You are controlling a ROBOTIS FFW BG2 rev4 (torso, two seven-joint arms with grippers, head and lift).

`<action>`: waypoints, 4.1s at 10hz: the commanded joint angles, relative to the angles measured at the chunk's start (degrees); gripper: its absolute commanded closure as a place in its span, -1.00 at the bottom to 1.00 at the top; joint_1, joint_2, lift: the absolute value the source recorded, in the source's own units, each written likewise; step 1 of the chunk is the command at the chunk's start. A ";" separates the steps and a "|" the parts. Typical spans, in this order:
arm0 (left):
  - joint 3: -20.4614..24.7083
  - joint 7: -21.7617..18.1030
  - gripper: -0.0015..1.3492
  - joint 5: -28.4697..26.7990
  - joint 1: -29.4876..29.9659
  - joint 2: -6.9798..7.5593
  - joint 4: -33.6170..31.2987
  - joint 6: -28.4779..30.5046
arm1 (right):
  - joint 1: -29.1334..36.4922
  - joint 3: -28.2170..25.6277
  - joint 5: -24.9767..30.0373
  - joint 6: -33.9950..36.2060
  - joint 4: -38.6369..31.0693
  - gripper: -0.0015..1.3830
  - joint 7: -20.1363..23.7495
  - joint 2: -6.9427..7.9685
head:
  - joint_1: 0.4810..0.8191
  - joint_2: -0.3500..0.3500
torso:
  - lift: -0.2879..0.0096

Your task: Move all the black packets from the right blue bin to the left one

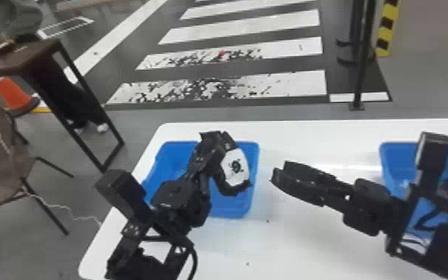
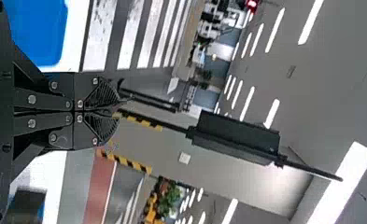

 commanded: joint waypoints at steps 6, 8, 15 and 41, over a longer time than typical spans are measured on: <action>5.01 1.22 -0.75 -11.45 -7.00 -0.45 17.69 -24.24 | 5.76 -12.12 10.48 2.66 -6.17 -0.78 -3.66 0.91 | 0.27 1.00 | -0.01; 4.89 1.22 -0.70 -11.56 -1.37 -0.98 6.86 -18.90 | 13.63 -22.63 21.90 8.71 -18.12 -0.78 -11.13 3.46 | 0.27 0.85 | -0.01; 2.61 -0.36 -0.71 -8.48 13.96 -1.60 -10.85 -13.13 | 13.35 -37.48 34.81 32.62 -23.04 -0.78 -20.44 5.48 | 0.27 -0.11 | -0.01; 1.47 -1.50 -0.69 -9.39 12.27 -0.98 -8.89 -14.26 | -5.92 -34.97 37.44 55.68 0.86 -0.73 -21.94 1.08 | 0.27 -0.49 | -0.01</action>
